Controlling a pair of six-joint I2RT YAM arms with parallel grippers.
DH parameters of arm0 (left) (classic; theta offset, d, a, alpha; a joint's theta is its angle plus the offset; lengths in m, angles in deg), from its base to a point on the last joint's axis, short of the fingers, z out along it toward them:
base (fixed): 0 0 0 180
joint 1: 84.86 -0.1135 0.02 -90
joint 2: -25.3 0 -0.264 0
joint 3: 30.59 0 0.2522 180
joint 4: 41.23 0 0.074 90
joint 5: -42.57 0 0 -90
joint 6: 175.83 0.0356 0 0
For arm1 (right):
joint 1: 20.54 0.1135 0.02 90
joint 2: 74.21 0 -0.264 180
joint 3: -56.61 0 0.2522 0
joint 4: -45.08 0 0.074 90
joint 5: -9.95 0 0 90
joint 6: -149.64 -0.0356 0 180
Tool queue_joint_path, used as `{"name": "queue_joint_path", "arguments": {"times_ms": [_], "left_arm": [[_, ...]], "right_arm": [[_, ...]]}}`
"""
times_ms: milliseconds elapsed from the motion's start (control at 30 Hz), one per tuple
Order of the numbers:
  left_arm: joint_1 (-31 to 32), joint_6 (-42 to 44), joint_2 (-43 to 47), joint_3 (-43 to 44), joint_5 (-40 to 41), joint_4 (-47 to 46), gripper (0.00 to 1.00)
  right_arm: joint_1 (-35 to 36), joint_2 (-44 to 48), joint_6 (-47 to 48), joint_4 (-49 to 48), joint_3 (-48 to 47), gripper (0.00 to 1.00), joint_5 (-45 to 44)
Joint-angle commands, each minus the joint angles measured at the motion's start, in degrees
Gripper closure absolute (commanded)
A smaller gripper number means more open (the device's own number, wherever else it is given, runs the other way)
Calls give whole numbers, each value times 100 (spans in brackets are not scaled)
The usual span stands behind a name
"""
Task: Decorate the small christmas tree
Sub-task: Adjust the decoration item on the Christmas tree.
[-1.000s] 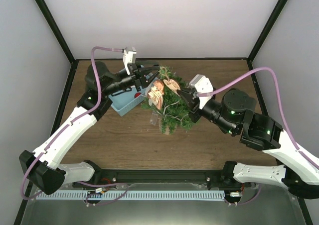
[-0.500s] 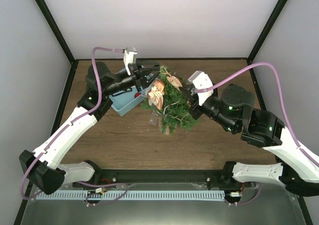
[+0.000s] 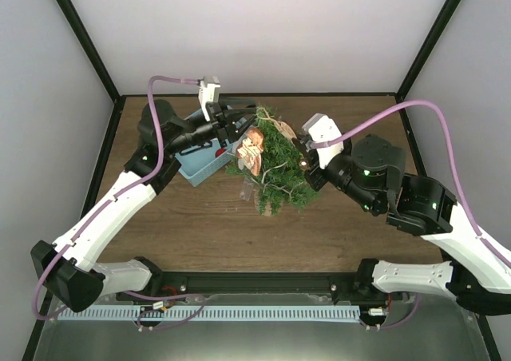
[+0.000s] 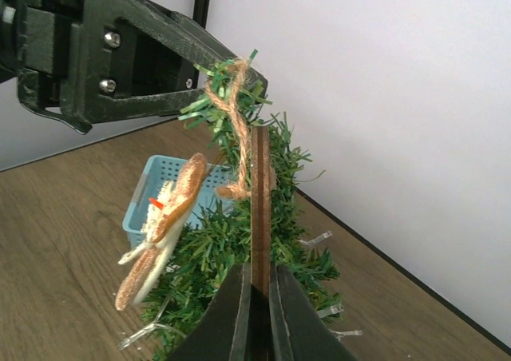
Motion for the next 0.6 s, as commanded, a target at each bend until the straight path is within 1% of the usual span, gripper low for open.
{"name": "queue_joint_path", "arguments": {"times_ms": [0, 267, 433, 567], "left_arm": [[36, 58, 47, -54, 39, -88, 59], [62, 61, 38, -41, 48, -100, 59], [71, 60, 40, -27, 44, -102, 59], [67, 109, 68, -31, 51, -45, 59]], "right_arm": [[-193, -67, 177, 54, -244, 96, -124], [-992, -256, 355, 134, -386, 95, 742], [-1169, -422, 456, 236, -568, 93, 1178], [-1200, -444, 480, 229, -564, 93, 1319]]}}
